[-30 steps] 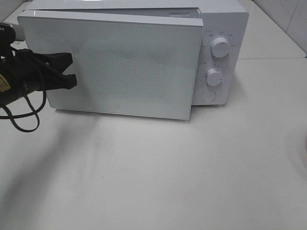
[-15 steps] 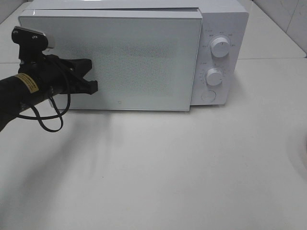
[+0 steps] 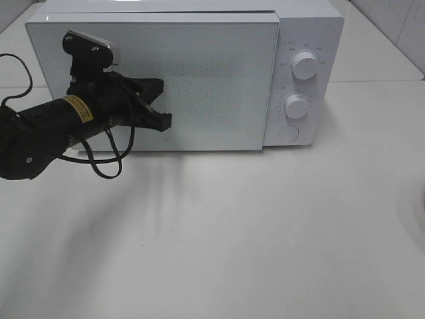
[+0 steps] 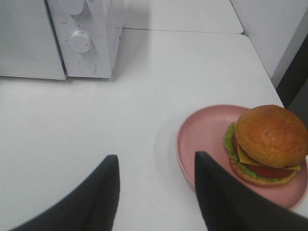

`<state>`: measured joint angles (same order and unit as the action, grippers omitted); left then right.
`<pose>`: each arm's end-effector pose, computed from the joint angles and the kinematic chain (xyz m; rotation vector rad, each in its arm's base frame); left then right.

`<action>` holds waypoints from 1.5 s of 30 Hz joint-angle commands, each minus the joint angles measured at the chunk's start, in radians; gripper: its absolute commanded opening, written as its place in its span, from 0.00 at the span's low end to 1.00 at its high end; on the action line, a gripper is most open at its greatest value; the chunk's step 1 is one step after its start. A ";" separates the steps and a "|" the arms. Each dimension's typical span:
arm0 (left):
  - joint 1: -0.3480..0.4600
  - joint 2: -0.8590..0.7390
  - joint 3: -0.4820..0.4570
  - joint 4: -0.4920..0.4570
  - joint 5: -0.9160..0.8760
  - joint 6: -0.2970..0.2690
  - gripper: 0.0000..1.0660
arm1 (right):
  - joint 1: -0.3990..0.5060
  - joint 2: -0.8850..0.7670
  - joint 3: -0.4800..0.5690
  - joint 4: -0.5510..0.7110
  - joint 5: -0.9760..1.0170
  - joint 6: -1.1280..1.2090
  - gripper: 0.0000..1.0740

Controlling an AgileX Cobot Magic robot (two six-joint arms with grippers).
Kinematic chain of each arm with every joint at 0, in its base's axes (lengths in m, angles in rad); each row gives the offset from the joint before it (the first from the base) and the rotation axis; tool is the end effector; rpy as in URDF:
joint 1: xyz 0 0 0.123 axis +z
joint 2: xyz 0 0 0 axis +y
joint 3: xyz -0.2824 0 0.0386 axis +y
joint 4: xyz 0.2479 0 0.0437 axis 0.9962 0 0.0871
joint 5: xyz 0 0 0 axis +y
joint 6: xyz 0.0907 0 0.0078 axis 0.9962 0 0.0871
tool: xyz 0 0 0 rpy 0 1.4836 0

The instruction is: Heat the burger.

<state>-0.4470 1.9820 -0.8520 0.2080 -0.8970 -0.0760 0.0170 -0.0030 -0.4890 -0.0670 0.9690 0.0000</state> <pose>0.3384 -0.1785 0.1467 0.5491 1.6555 -0.4283 -0.0005 -0.0050 0.2818 -0.0175 1.9595 -0.0679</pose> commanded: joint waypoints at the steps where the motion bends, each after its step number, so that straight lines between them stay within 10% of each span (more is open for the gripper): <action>1: 0.013 0.009 -0.067 -0.146 -0.041 0.008 0.00 | -0.002 -0.028 0.000 0.005 -0.008 -0.008 0.47; 19: -0.126 0.099 -0.278 -0.291 0.033 0.122 0.00 | -0.002 -0.028 0.000 0.005 -0.008 -0.008 0.47; 45: -0.357 -0.039 -0.296 -0.389 0.311 0.254 0.00 | -0.002 -0.028 0.000 0.005 -0.008 -0.008 0.47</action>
<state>-0.7780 1.9800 -1.1390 -0.1720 -0.6760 0.1740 0.0170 -0.0030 -0.4890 -0.0660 0.9690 0.0000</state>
